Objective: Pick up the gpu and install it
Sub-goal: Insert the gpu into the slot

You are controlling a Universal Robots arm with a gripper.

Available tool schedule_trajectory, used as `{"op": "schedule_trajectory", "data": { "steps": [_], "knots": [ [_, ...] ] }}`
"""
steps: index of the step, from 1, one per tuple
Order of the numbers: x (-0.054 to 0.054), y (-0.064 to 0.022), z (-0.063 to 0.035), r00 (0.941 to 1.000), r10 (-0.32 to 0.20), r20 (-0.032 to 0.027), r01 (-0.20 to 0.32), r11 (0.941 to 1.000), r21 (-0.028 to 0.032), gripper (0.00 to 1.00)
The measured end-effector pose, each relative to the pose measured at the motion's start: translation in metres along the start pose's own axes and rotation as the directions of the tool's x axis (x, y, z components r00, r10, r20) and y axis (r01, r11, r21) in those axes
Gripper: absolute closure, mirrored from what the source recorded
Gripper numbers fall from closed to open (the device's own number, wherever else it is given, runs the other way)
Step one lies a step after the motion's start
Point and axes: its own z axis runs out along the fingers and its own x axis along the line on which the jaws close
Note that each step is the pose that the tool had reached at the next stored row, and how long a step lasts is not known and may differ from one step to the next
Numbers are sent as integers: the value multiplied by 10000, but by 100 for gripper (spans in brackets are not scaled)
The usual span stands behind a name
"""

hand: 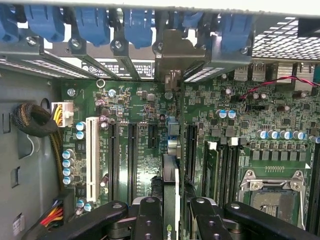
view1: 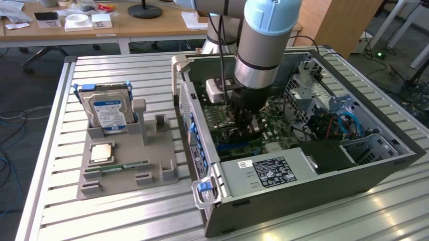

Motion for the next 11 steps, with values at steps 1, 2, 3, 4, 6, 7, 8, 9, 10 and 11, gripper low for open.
{"op": "schedule_trajectory", "data": {
  "steps": [1,2,3,4,6,7,8,9,10,11],
  "knots": [
    [1,0,2,10000,0,-5,0,10000,-3,74],
    [1,0,3,10000,-1,-6,1,10000,-3,74],
    [1,1,3,10000,0,-7,0,10000,-3,74],
    [1,1,4,10000,-1,-5,1,10000,-3,74],
    [1,1,11,10000,0,-6,0,10000,-3,74],
    [2,1,12,10000,-1,-7,1,10000,-4,74],
    [2,1,12,10000,0,-6,0,10000,-4,74],
    [2,1,13,10000,0,-5,0,10000,-3,74],
    [1,1,14,10000,0,-4,0,10000,-3,74],
    [1,1,15,10000,0,-3,0,10000,-2,74]
  ]
}}
